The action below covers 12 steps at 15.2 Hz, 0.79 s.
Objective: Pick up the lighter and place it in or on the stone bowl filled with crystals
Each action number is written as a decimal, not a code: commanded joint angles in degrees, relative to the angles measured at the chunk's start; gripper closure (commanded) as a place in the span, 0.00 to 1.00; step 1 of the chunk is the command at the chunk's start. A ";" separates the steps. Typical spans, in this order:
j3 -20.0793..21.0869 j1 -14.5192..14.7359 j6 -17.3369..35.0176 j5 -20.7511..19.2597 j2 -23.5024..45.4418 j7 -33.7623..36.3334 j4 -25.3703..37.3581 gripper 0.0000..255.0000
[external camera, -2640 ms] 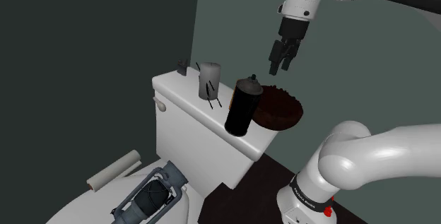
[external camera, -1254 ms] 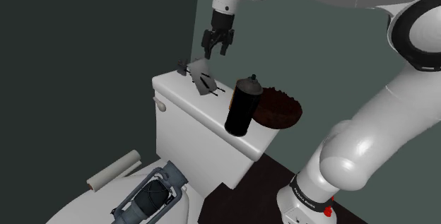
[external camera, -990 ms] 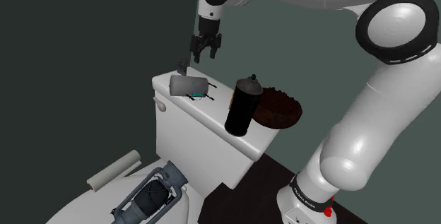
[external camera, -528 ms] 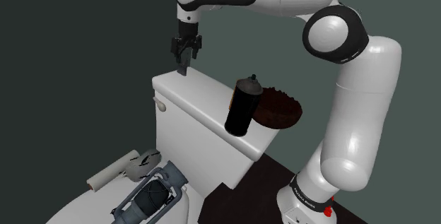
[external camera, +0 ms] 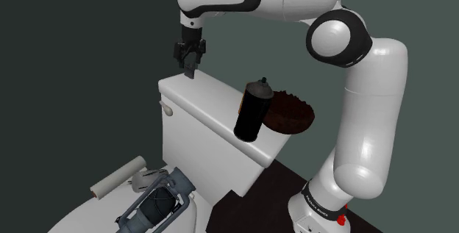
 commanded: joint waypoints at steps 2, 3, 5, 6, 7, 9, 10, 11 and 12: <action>0.03 -0.02 1.73 -0.01 1.20 -0.14 -1.58 0.00; 0.03 -0.02 1.73 -0.01 1.20 -0.14 -1.58 0.00; 0.04 -0.03 1.73 -0.02 1.20 -0.14 -1.58 0.00; 0.04 -0.03 1.73 -0.02 1.20 -0.14 -1.58 0.00; 0.04 -0.03 1.73 -0.02 1.20 -0.14 -1.58 0.00; 0.04 -0.04 2.17 -0.01 1.44 -0.14 -1.76 1.00; 0.11 0.12 1.88 -0.02 2.03 0.05 -0.92 1.00; 0.00 -0.15 2.18 0.03 1.87 -0.31 -1.37 1.00; -0.10 -0.41 2.39 0.07 1.52 -0.67 -1.93 1.00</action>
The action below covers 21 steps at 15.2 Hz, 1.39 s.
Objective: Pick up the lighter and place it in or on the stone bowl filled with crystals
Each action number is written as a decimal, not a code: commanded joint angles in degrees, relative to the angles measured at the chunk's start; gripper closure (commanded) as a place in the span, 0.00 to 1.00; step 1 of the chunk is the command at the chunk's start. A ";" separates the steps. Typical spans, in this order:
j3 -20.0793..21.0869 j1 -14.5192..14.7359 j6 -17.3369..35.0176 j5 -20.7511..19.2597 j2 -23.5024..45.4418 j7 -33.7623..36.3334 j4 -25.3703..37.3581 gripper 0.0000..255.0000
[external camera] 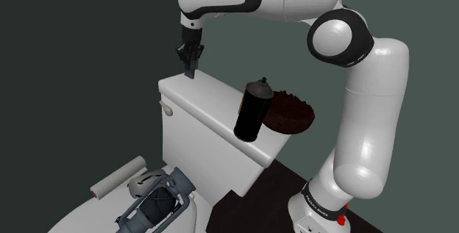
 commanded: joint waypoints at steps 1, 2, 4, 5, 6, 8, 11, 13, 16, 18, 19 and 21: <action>-0.31 -0.44 0.15 -0.01 2.28 -0.52 -0.05 1.00; -0.39 -0.63 -0.75 0.05 2.16 -0.83 0.74 1.00; -0.40 -0.71 -0.95 0.08 1.59 -0.96 0.37 1.00; -0.40 -0.69 -0.76 0.08 1.83 -0.90 0.40 1.00; 0.00 0.12 -0.14 -0.15 1.67 0.39 -0.32 1.00; 0.00 0.13 -1.62 -0.14 1.54 0.35 1.02 1.00; 0.02 0.14 -3.86 -0.12 1.43 0.29 3.15 1.00; 0.03 0.15 -5.41 -0.12 1.44 0.26 4.71 1.00; 0.03 0.18 -7.80 -0.11 1.59 0.20 7.25 1.00; 0.02 0.21 -9.44 -0.10 1.77 0.16 9.08 1.00; 0.01 0.23 -10.28 -0.10 1.90 0.14 10.04 1.00; 0.03 0.24 -12.00 -0.11 2.21 0.10 12.07 1.00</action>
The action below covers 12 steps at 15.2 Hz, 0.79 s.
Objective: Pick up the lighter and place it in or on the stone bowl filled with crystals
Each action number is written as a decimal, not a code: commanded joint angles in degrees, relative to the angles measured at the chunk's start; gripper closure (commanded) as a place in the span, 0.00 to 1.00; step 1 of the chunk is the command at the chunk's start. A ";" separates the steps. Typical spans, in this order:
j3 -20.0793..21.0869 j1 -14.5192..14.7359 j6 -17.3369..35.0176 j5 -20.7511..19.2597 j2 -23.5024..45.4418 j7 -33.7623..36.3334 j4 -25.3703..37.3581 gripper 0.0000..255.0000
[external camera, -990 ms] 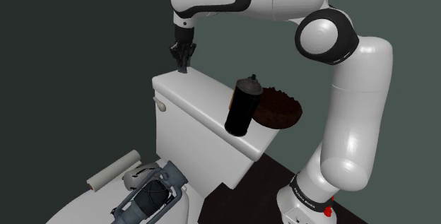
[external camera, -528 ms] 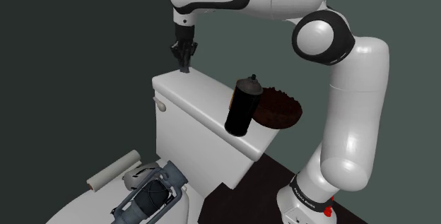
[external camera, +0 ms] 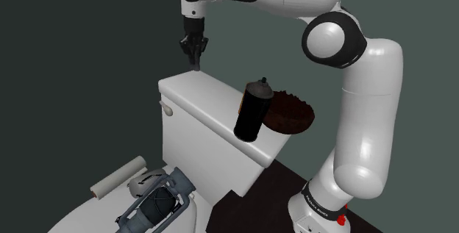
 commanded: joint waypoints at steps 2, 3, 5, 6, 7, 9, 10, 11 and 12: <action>0.00 -0.03 1.59 -0.04 0.52 -0.17 4.32 1.00; 0.00 -0.02 0.67 -0.04 0.76 -0.19 5.48 1.00; 0.01 0.00 -1.21 -0.06 1.34 -0.23 7.94 1.00; 0.01 0.02 -2.19 -0.07 1.68 -0.25 9.26 1.00; 0.01 0.04 -3.20 -0.09 2.06 -0.27 10.64 1.00; 0.03 0.07 -5.30 -0.12 2.94 -0.32 13.63 1.00; 0.03 0.10 -6.41 -0.14 3.47 -0.34 15.26 1.00; 0.03 0.13 -7.57 -0.16 4.05 -0.37 17.00 1.00; 0.02 0.16 -8.78 -0.18 4.71 -0.40 18.88 1.00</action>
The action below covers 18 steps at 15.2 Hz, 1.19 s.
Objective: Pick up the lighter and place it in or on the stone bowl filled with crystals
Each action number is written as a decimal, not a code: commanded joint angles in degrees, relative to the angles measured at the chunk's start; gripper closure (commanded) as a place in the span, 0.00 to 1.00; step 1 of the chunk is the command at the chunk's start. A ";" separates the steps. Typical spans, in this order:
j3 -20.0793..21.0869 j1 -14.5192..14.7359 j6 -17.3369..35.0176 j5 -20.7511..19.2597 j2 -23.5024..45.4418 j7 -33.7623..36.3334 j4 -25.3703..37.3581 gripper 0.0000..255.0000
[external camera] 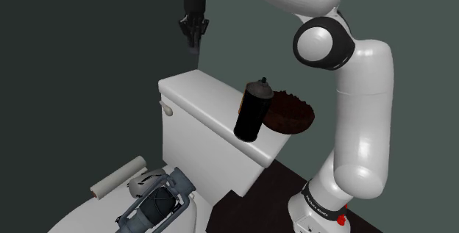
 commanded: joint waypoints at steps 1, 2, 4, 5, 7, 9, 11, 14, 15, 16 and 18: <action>-0.07 -0.01 -0.52 -0.14 1.78 -0.18 5.36 1.00; -0.08 0.04 -1.89 -0.16 2.65 -0.22 7.60 1.00; -0.09 0.14 -5.07 -0.24 4.91 -0.30 13.03 1.00; -0.10 0.21 -7.03 -0.29 6.49 -0.36 16.57 1.00; 0.01 -0.12 -3.48 -0.17 0.47 -0.32 7.01 1.00; 0.12 -0.63 1.51 0.06 -8.28 -0.40 -6.73 1.00; 0.06 -0.95 4.62 0.28 -15.00 -0.60 -16.55 1.00; -0.09 -1.33 7.66 0.54 -23.54 -0.99 -28.11 1.00; -0.16 -1.42 8.38 0.61 -26.17 -1.13 -31.46 1.00; -0.23 -1.52 9.00 0.67 -28.71 -1.28 -34.62 1.00; -0.40 -1.68 9.92 0.77 -33.64 -1.60 -40.46 1.00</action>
